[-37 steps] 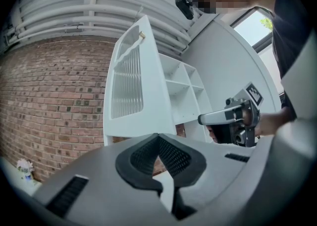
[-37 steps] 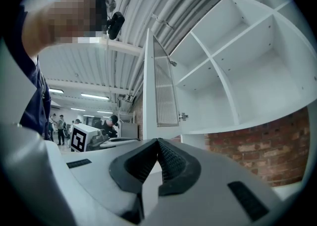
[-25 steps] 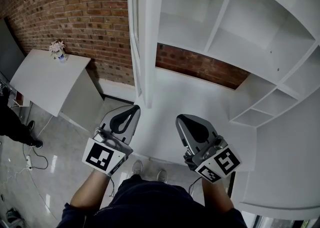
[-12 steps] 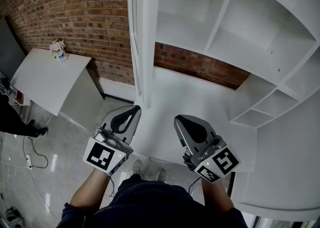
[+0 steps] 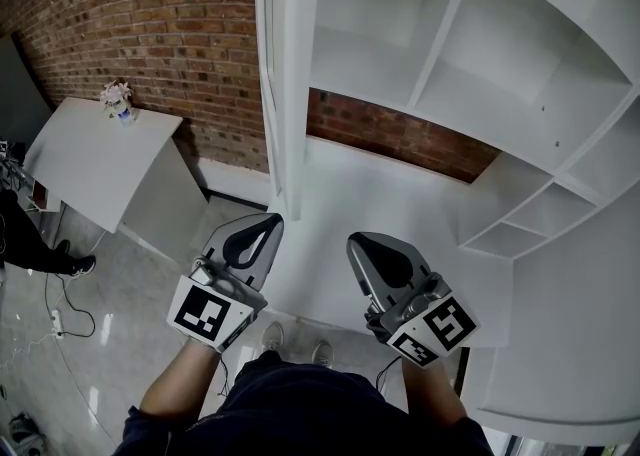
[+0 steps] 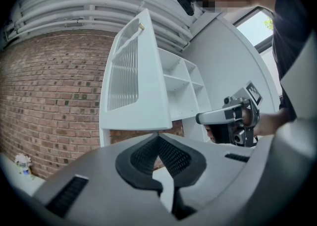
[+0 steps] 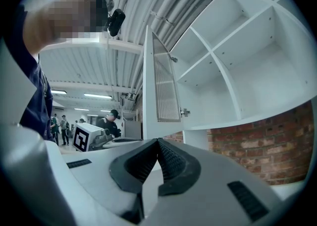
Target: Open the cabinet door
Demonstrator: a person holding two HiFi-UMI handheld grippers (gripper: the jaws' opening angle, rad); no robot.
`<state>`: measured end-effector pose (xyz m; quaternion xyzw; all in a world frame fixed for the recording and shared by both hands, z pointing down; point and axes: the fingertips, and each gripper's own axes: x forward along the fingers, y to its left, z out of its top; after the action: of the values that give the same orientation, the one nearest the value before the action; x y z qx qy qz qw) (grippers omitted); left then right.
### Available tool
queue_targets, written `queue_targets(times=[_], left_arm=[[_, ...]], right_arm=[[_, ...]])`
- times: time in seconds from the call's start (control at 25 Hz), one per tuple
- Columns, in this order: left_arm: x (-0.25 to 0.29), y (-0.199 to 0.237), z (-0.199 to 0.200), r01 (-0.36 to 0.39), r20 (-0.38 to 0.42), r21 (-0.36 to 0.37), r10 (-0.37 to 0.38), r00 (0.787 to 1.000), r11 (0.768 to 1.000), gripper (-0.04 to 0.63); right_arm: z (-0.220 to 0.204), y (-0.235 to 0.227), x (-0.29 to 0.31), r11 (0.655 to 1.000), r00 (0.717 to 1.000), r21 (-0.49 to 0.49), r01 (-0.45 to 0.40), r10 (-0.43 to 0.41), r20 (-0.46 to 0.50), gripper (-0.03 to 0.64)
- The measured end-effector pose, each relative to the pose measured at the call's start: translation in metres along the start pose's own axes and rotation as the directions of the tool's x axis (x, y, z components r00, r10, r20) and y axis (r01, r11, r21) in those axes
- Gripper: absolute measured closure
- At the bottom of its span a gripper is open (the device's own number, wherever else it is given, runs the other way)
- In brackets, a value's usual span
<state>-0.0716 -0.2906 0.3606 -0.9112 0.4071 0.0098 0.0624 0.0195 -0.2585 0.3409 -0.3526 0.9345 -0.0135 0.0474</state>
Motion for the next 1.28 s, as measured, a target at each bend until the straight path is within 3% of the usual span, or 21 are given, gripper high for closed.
queue_targets(times=[1.28], left_arm=[[0.002,0.0026,-0.0051,0.003,0.001,-0.003,-0.003,1.0,1.0,0.589]], right_arm=[[0.0002,0.0006,0.0037,1.0,1.0,-0.012,-0.003,0.003,0.008,0.592]])
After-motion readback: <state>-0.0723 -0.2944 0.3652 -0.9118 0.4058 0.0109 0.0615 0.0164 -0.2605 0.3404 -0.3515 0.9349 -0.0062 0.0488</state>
